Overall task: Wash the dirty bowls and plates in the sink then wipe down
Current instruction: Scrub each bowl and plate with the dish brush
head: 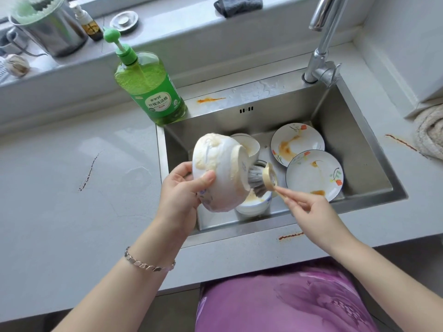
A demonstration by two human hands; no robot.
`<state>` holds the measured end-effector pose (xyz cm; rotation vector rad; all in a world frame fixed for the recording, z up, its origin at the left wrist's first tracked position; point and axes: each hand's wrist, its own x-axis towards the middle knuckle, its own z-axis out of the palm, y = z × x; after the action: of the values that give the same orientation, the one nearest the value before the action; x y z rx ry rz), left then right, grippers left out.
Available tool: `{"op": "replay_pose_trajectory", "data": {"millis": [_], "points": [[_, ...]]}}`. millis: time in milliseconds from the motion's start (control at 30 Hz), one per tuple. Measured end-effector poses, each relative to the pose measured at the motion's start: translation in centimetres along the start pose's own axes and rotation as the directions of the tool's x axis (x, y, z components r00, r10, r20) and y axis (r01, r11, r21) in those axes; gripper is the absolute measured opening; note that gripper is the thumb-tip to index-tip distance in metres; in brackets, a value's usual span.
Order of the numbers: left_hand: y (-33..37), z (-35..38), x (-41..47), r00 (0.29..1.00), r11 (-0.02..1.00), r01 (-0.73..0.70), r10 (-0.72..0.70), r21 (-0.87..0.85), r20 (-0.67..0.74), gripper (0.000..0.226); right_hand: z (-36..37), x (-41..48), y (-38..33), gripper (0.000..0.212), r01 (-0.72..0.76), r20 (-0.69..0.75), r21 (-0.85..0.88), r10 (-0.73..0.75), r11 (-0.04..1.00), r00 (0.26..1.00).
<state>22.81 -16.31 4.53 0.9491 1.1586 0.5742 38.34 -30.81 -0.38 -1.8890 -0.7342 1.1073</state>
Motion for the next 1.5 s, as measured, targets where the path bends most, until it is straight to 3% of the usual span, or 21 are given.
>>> {"op": "replay_pose_trajectory", "data": {"millis": [133,267,400,567,667,833,967,1067,1133,1267,1500], "points": [[-0.3,-0.7,0.6,0.998,0.999,0.032,-0.033,-0.024,-0.045,0.015,1.7,-2.0,-1.8,0.037,0.104,0.015,0.059,-0.105,0.993,0.994],[-1.1,-1.1,0.5,0.995,0.994,0.093,-0.094,0.049,0.026,0.013,1.5,0.1,-2.2,0.035,0.114,-0.068,0.011,-0.113,0.993,0.991],[-1.7,-2.1,1.0,0.994,0.991,0.074,-0.083,0.108,0.078,0.015,1.7,1.1,1.2,0.032,-0.004,-0.040,-0.062,0.002,0.998,0.999],[-2.7,-2.3,4.1,0.994,0.947,0.048,-0.078,0.318,0.081,0.016,0.7,0.9,3.3,0.031,-0.095,-0.045,-0.124,0.090,0.988,0.995],[-3.3,-0.7,7.9,0.996,0.884,-0.008,-0.035,0.467,0.084,0.016,-1.5,2.8,3.6,0.031,-0.131,-0.121,-0.118,0.117,0.984,0.986],[-4.2,3.3,16.6,0.992,0.750,-0.101,0.023,0.654,0.126,0.011,-4.7,5.8,3.7,0.031,-0.096,-0.110,-0.071,0.087,0.993,0.990],[-6.4,6.8,22.0,0.977,0.588,-0.173,-0.001,0.790,0.214,0.018,-6.4,7.5,5.8,0.033,-0.109,-0.109,-0.041,0.104,0.993,0.989],[-8.7,7.9,24.4,0.968,0.440,-0.208,-0.038,0.874,0.249,0.009,-7.7,8.2,7.7,0.031,-0.134,-0.090,-0.006,0.132,0.991,0.987],[-10.1,7.9,25.3,0.968,0.378,-0.211,-0.046,0.901,0.246,0.019,-8.5,8.8,8.7,0.031,-0.159,-0.077,-0.016,0.157,0.987,0.985],[-11.6,7.7,25.8,0.978,0.295,-0.189,-0.032,0.936,0.208,0.017,-9.4,10.6,9.1,0.035,-0.150,-0.037,-0.041,0.149,0.988,0.988],[-12.1,5.5,25.1,0.990,0.215,-0.112,-0.058,0.970,0.128,0.032,-9.5,13.1,7.8,0.035,-0.099,0.027,-0.101,0.103,0.990,0.994]]}}
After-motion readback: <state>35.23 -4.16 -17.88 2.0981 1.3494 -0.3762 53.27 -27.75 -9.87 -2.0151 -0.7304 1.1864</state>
